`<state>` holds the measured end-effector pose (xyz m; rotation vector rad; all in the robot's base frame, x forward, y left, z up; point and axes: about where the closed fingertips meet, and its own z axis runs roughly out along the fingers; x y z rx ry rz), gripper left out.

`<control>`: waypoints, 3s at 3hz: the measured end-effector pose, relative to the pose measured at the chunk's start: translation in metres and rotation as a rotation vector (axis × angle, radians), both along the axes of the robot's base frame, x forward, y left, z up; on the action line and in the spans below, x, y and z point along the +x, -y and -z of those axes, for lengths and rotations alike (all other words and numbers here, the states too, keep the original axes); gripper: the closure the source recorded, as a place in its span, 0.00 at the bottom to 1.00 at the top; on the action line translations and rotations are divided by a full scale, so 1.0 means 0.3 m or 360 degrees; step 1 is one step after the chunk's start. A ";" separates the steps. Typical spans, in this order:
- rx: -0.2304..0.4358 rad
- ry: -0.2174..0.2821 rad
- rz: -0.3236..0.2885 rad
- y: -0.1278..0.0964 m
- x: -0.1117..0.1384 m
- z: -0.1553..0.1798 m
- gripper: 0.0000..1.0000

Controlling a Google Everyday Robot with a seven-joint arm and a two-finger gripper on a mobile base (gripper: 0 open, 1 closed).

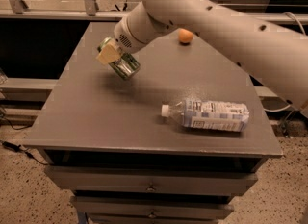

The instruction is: Place green can upright

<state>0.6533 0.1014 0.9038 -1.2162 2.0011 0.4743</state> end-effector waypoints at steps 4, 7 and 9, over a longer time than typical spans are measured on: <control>0.0678 0.0575 0.0217 0.446 0.176 -0.231 1.00; 0.0658 0.0630 0.0226 0.808 0.238 -0.161 1.00; 0.0815 0.0559 0.0138 0.885 0.225 -0.105 1.00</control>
Offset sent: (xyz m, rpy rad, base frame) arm 0.0811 -0.2442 0.1117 0.5535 -0.5435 -0.2744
